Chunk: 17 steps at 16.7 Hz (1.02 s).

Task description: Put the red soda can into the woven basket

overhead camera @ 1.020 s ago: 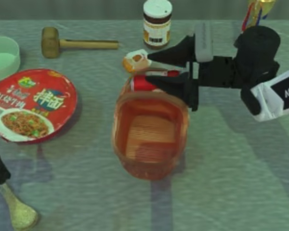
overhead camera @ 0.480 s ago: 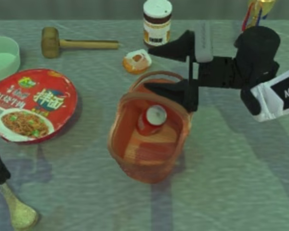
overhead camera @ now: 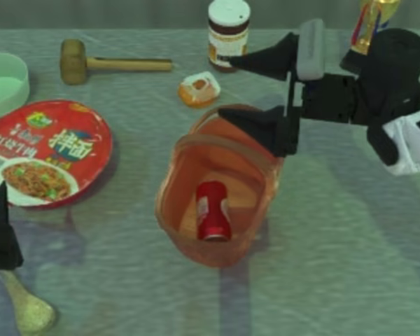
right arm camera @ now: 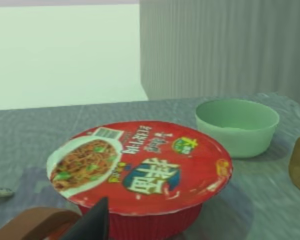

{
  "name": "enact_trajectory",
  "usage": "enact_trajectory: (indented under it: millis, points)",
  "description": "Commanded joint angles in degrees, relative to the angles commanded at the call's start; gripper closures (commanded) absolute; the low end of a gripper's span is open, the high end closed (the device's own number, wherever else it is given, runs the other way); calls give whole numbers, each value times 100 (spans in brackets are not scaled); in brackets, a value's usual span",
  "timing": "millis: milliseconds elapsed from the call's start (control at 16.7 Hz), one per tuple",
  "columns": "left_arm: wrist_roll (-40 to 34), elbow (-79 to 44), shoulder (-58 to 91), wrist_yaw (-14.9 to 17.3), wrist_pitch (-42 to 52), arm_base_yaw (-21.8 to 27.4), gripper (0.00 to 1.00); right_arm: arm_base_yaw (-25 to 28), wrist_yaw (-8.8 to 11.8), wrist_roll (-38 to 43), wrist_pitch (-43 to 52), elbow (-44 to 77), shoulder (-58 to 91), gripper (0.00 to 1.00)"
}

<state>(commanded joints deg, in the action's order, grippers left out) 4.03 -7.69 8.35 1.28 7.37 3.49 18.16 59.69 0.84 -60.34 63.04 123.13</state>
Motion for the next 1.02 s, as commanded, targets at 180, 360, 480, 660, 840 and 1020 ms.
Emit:
enact_trajectory:
  millis: [180, 360, 480, 660, 840, 1020]
  points:
    - [544, -1023, 1125, 99, 940, 402, 0, -179, -520, -79, 476, -664, -920, 0]
    - [1250, -2330, 2557, 182, 2088, 881, 0, -413, -1196, -154, 1128, -1513, -2099, 0]
    - [1793, -3332, 3636, 224, 2924, 1228, 0, -584, -1719, -195, 1663, -2161, -3064, 0]
    - [2668, -4951, 5349, 262, 4197, 1761, 0, -834, -2536, -237, 2523, -3143, -4667, 0]
    - [3573, -6639, 7085, 264, 5407, 2279, 0, -1071, -3358, -248, 3408, -4074, -6435, 0]
    - [4449, -8307, 8724, 225, 6459, 2748, 0, -1290, -4139, -226, 4244, -4879, -8214, 0]
